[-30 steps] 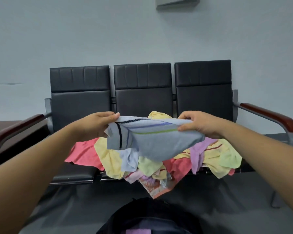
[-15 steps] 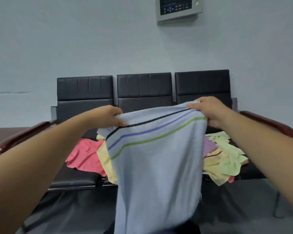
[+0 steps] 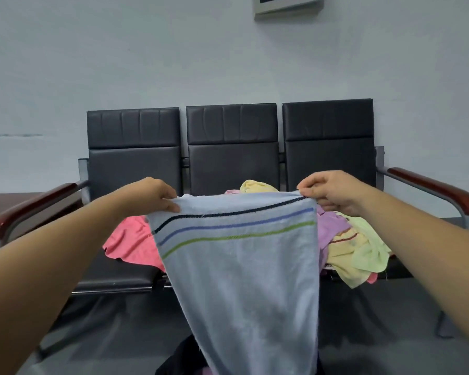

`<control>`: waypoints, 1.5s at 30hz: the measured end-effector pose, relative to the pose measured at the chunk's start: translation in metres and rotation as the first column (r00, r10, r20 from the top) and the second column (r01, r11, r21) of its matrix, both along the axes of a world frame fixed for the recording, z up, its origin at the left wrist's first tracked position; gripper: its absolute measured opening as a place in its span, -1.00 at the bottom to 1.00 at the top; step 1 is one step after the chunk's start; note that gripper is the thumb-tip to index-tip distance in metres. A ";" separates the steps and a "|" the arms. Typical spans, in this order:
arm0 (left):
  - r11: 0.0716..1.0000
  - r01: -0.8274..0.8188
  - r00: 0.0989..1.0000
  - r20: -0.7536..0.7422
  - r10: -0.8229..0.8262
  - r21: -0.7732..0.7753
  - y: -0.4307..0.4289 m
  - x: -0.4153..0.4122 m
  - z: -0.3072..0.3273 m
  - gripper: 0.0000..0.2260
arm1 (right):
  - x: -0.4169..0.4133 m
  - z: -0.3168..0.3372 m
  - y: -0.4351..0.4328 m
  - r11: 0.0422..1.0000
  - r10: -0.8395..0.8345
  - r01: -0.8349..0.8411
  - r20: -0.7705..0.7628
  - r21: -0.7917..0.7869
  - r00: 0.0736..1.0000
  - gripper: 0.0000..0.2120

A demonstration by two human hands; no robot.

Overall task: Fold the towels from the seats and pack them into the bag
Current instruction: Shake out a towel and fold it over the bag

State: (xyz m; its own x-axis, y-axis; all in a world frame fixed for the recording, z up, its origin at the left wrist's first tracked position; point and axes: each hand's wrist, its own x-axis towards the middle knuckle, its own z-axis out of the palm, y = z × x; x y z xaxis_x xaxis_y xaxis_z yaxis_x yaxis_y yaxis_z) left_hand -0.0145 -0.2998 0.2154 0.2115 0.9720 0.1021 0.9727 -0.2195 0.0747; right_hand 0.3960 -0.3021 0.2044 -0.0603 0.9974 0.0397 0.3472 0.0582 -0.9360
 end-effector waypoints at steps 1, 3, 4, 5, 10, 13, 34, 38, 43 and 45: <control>1.000 -0.001 1.000 0.005 0.001 -0.023 0.003 -0.001 -0.004 -0.77 | 0.000 -0.006 0.002 1.000 0.002 -0.002 -0.014 -0.030 1.000 -0.90; 0.997 0.008 0.997 0.075 -0.002 -0.071 0.007 -0.002 -0.010 -0.72 | 0.000 -0.015 0.006 0.998 0.001 -0.005 -0.055 -0.064 0.998 -0.88; 0.996 0.011 0.994 0.110 -0.001 -0.093 0.007 -0.002 -0.013 -0.68 | 0.000 -0.019 0.007 0.998 0.001 -0.004 -0.054 -0.066 0.999 -0.88; 0.994 0.016 0.990 0.141 0.000 -0.109 0.008 -0.002 -0.016 -0.66 | -0.001 -0.023 0.008 0.998 0.000 -0.002 -0.032 -0.060 0.999 -0.88; 0.968 0.187 0.801 0.596 -0.053 -0.166 0.002 0.002 -0.022 -0.75 | -0.005 -0.029 0.016 0.988 -0.153 0.152 0.163 0.020 0.975 -0.95; 0.909 0.361 0.556 0.830 -0.029 -0.210 -0.004 0.005 -0.022 -0.47 | -0.003 -0.029 0.023 0.969 -0.248 0.247 -0.045 -0.025 0.968 -0.96; 0.949 0.302 0.729 0.664 -0.166 -0.095 -0.011 0.068 -0.022 -0.78 | -0.075 -0.025 -0.001 0.986 0.065 -0.051 -0.086 0.160 0.994 -0.79; 0.958 0.287 0.760 0.605 -0.240 0.019 -0.008 0.088 -0.022 -0.70 | -0.105 -0.022 -0.017 0.944 0.250 -0.272 0.136 0.186 0.959 -0.84; 0.939 0.342 0.763 0.592 -0.261 -0.027 -0.007 0.092 -0.023 -0.77 | -0.110 -0.031 -0.012 0.904 0.180 -0.296 0.354 0.307 0.918 -0.78; 0.935 0.352 0.750 0.610 -0.257 -0.039 -0.006 0.091 -0.027 -0.80 | -0.108 -0.033 -0.013 0.894 0.212 -0.326 0.352 0.307 0.912 -0.94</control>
